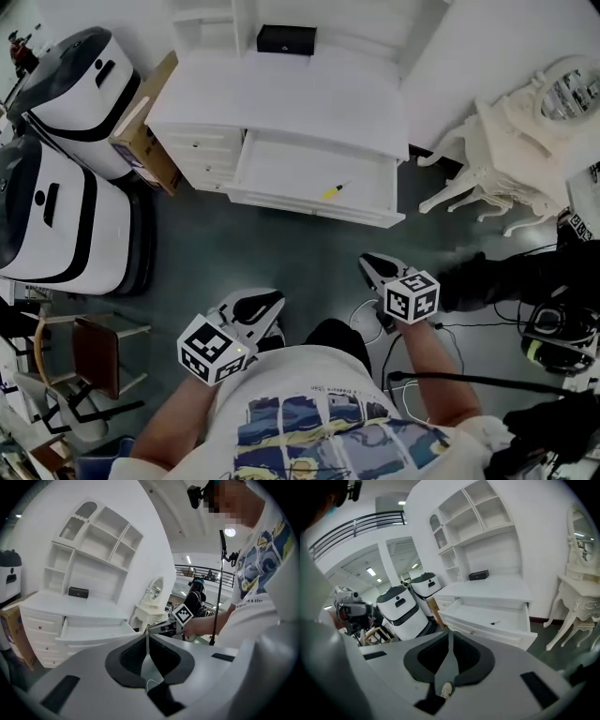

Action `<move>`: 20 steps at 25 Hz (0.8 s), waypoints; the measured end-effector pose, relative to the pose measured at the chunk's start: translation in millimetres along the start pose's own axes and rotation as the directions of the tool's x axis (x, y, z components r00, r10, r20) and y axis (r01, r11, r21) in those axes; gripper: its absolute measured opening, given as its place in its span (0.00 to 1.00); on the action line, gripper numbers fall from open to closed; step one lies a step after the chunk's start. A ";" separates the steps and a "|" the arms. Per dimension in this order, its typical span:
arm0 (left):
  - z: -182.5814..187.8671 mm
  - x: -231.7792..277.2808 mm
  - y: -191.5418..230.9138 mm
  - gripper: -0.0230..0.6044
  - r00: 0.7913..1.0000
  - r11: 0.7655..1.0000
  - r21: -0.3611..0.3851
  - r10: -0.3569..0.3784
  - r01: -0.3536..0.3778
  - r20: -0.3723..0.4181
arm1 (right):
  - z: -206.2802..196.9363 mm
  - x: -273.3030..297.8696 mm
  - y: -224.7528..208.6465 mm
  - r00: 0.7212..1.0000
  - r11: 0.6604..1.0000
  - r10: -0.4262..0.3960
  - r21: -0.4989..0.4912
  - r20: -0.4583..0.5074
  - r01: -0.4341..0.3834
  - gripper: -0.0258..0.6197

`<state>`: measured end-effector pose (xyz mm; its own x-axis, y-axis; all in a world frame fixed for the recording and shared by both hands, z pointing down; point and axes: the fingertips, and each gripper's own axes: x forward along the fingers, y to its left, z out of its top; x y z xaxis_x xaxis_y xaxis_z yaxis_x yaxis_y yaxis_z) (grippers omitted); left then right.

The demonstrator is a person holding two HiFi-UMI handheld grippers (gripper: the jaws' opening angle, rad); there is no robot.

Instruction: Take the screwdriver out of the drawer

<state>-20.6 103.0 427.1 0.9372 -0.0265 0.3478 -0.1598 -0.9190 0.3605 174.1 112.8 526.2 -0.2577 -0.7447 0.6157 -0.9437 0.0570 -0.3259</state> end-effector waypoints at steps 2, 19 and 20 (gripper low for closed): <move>3.4 -2.7 22.2 0.06 1.000 1.000 -0.004 0.004 -0.004 -0.010 | 17.1 24.3 -21.2 0.999 0.997 -0.028 0.071 -0.016 0.029 0.12; 95.6 43.5 168.4 0.06 0.980 0.977 -0.091 0.196 -0.194 0.018 | 43.7 228.3 -192.9 0.918 0.888 -0.009 0.419 -0.397 0.190 0.26; 101.2 47.5 173.8 0.06 0.979 0.975 -0.092 0.202 -0.200 0.017 | 40.2 236.9 -196.4 0.909 0.875 0.006 0.443 -0.417 0.198 0.27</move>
<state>27.4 -97.8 418.7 0.8905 -0.2185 0.3990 -0.3718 -0.8551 0.3614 306.7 -101.5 707.2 -0.3261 -0.3995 0.8568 -0.7842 -0.3918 -0.4812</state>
